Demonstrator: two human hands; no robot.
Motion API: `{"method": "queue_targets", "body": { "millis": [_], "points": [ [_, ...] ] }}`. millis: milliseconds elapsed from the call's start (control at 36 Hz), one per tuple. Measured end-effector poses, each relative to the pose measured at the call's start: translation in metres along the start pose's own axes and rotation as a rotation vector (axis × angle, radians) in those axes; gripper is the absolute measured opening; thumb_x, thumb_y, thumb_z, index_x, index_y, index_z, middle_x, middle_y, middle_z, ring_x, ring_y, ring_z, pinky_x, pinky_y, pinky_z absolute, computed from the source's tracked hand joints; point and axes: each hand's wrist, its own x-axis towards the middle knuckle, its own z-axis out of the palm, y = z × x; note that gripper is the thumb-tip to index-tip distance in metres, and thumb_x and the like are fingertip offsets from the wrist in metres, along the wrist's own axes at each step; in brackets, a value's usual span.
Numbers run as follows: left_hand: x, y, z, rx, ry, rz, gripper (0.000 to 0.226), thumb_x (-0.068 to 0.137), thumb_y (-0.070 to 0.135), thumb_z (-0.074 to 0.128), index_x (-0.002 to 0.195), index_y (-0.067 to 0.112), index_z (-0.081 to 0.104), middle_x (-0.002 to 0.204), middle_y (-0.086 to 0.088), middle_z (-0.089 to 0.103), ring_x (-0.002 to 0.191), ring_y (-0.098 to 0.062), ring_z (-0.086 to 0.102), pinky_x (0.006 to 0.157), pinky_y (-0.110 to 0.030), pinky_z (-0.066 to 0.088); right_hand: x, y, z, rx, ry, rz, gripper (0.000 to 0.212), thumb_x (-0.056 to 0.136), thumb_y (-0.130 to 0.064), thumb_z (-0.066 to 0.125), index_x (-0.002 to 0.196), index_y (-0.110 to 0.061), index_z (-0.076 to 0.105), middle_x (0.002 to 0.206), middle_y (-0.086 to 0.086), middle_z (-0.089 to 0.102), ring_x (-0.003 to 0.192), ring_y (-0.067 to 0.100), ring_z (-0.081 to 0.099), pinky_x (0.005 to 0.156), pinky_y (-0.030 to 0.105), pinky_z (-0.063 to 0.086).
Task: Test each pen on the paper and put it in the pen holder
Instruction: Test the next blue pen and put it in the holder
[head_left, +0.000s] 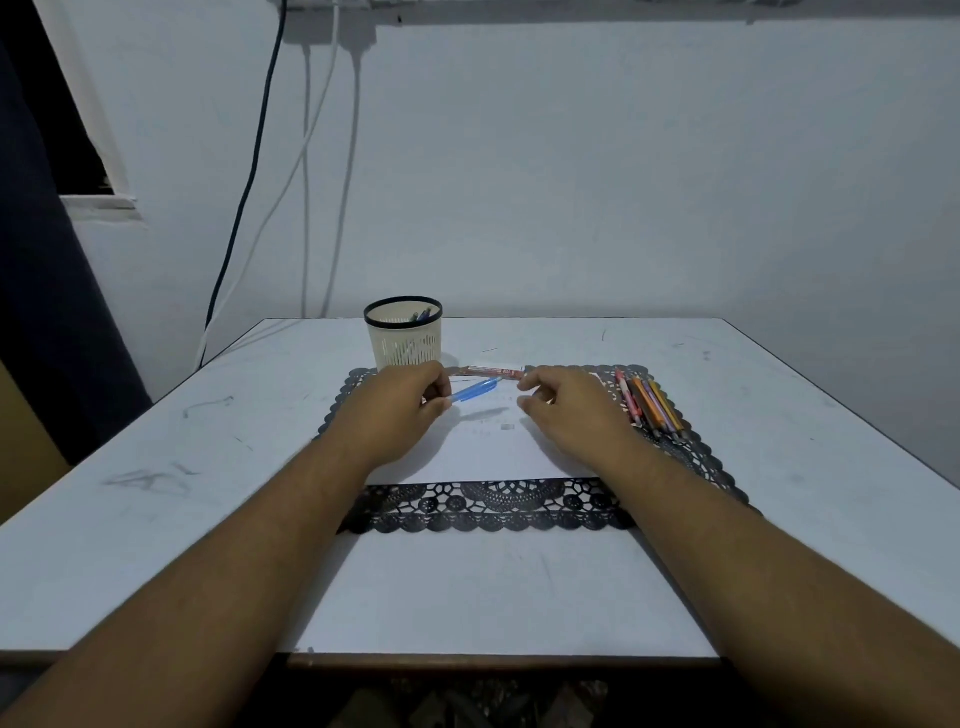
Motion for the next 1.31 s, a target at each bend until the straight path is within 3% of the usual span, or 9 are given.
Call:
{"method": "queue_targets", "body": {
  "millis": [167, 361, 444, 639, 722, 833, 972, 1083, 1306],
  "points": [
    [0.001, -0.008, 0.002, 0.0, -0.033, -0.062, 0.008, 0.098, 0.031, 0.065, 0.092, 0.033, 0.062, 0.086, 0.018, 0.063, 0.082, -0.004, 0.057, 0.062, -0.025, 0.038, -0.006, 0.0, 0.006, -0.065, -0.17, 0.035, 0.008, 0.092, -0.034, 0.073, 0.088, -0.028, 0.072, 0.086, -0.002, 0.069, 0.074, 0.012, 0.059, 0.069, 0.03, 0.048],
    [-0.002, -0.001, 0.002, -0.026, -0.031, -0.039, 0.004, 0.098, 0.028, 0.066, 0.094, 0.027, 0.065, 0.083, 0.019, 0.062, 0.081, -0.002, 0.056, 0.067, -0.028, 0.044, -0.003, -0.007, 0.014, -0.195, -0.162, 0.005, 0.013, 0.099, -0.025, 0.063, 0.087, -0.027, 0.069, 0.078, -0.014, 0.06, 0.071, 0.005, 0.053, 0.065, 0.03, 0.043],
    [-0.003, 0.0, 0.002, -0.012, -0.033, -0.024, 0.005, 0.098, 0.029, 0.066, 0.093, 0.027, 0.065, 0.082, 0.018, 0.062, 0.081, -0.005, 0.057, 0.065, -0.024, 0.043, -0.004, -0.007, 0.014, -0.219, -0.155, -0.009, 0.012, 0.1, -0.025, 0.062, 0.092, -0.024, 0.069, 0.085, -0.015, 0.061, 0.079, 0.008, 0.056, 0.073, 0.033, 0.049],
    [-0.003, 0.0, 0.002, -0.019, -0.036, -0.012, 0.006, 0.098, 0.03, 0.065, 0.092, 0.029, 0.063, 0.085, 0.018, 0.064, 0.083, -0.003, 0.058, 0.065, -0.024, 0.042, -0.002, 0.003, 0.001, 0.092, -0.027, 0.015, 0.009, 0.1, -0.017, 0.063, 0.091, -0.018, 0.065, 0.092, 0.003, 0.071, 0.085, 0.021, 0.066, 0.071, 0.031, 0.052],
    [-0.003, 0.001, 0.002, -0.036, -0.034, -0.004, 0.007, 0.098, 0.03, 0.065, 0.091, 0.03, 0.063, 0.087, 0.017, 0.065, 0.084, -0.004, 0.059, 0.067, -0.025, 0.043, -0.002, 0.001, -0.006, 0.29, 0.004, 0.033, 0.009, 0.1, -0.009, 0.062, 0.099, -0.013, 0.07, 0.097, 0.012, 0.074, 0.07, -0.001, 0.063, 0.063, 0.016, 0.046],
    [-0.005, 0.003, 0.003, -0.042, -0.029, 0.001, 0.006, 0.099, 0.031, 0.064, 0.093, 0.031, 0.063, 0.09, 0.017, 0.068, 0.085, -0.004, 0.061, 0.066, -0.025, 0.043, -0.004, -0.001, -0.009, 0.407, 0.023, 0.038, 0.015, 0.101, -0.009, 0.063, 0.102, -0.016, 0.076, 0.085, 0.003, 0.068, 0.056, 0.0, 0.051, 0.062, 0.022, 0.047],
    [-0.006, 0.005, 0.003, -0.05, -0.026, 0.022, 0.004, 0.099, 0.029, 0.064, 0.095, 0.031, 0.063, 0.091, 0.015, 0.067, 0.085, -0.008, 0.061, 0.07, -0.031, 0.047, -0.006, -0.007, -0.009, 0.492, 0.038, 0.028, 0.015, 0.1, -0.01, 0.065, 0.103, -0.015, 0.079, 0.082, -0.005, 0.07, 0.057, 0.005, 0.05, 0.06, 0.017, 0.048],
    [-0.006, 0.007, 0.002, -0.057, -0.021, 0.042, 0.004, 0.099, 0.029, 0.063, 0.096, 0.031, 0.063, 0.089, 0.016, 0.066, 0.083, -0.007, 0.06, 0.067, -0.03, 0.046, -0.006, -0.009, -0.009, 0.515, 0.051, 0.021, 0.012, 0.099, -0.008, 0.067, 0.103, -0.01, 0.078, 0.081, -0.004, 0.071, 0.056, 0.0, 0.053, 0.059, 0.016, 0.048],
    [-0.007, 0.008, 0.004, -0.023, -0.015, 0.082, 0.003, 0.099, 0.031, 0.062, 0.096, 0.032, 0.062, 0.088, 0.017, 0.065, 0.083, -0.008, 0.058, 0.075, -0.037, 0.051, -0.004, -0.005, -0.007, 0.553, 0.027, 0.029, 0.009, 0.097, -0.01, 0.07, 0.1, -0.008, 0.078, 0.08, -0.002, 0.075, 0.06, -0.001, 0.055, 0.062, 0.023, 0.049]
  ]
}}
